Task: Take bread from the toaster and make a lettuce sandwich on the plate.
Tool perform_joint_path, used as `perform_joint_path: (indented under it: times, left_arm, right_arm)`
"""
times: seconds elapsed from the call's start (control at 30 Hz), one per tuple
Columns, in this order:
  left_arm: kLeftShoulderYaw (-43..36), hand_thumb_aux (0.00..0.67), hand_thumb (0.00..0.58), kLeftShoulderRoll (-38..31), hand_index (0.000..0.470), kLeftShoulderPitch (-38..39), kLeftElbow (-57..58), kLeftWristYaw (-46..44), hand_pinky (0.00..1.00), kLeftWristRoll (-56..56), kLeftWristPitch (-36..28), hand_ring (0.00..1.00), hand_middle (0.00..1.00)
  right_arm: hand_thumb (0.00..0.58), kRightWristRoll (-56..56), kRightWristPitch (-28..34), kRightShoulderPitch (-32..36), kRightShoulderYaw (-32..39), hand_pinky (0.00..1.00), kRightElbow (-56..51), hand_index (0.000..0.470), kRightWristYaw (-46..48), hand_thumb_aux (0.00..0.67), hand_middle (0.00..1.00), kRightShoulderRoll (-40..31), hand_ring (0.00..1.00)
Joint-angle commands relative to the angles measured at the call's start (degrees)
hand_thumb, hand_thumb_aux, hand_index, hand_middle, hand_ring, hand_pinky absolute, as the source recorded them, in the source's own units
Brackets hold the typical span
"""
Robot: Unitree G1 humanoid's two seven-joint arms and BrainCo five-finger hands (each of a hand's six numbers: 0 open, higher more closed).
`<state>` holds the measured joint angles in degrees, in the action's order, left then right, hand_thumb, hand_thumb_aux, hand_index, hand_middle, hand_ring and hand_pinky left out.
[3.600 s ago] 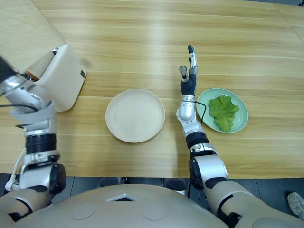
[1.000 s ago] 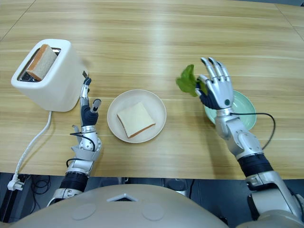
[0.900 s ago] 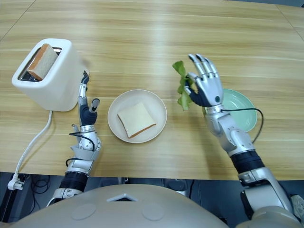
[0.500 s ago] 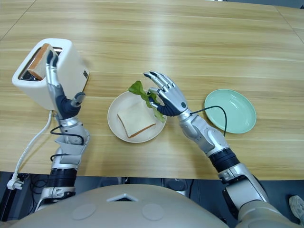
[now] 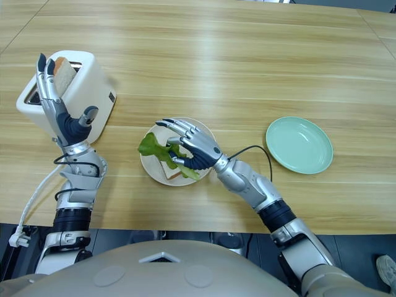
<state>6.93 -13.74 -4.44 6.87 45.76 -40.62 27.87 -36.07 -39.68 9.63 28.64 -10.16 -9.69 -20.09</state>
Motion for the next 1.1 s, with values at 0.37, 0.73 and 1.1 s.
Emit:
perform_joint_path:
  times: [0.37, 0.73, 1.1]
  left_arm:
    - [5.59, 0.0, 0.0, -6.37, 0.0, -1.04, 1.94, 3.35, 0.0, -2.71, -14.85, 0.0, 0.0]
    - [3.99, 0.0, 0.0, -14.49, 0.0, -4.42, 10.21, -4.75, 0.0, -2.35, -27.02, 0.0, 0.0]
    - [0.52, 0.0, 0.0, -18.97, 0.0, -6.04, 17.04, -11.83, 0.0, 0.41, -28.4, 0.0, 0.0]
  right_arm:
    - [0.58, -5.8, 1.93, 12.77, 0.39, 0.0, -35.42, 0.46, -12.54, 0.67, 0.0, 5.24, 0.0]
    - [0.0, -13.14, 3.76, 14.71, 3.87, 0.0, -34.48, 0.0, -20.92, 0.0, 0.0, 4.27, 0.0]
    - [0.0, -15.78, 7.5, 9.78, 2.16, 0.0, -17.68, 0.0, -23.02, 0.0, 0.0, -0.55, 0.0]
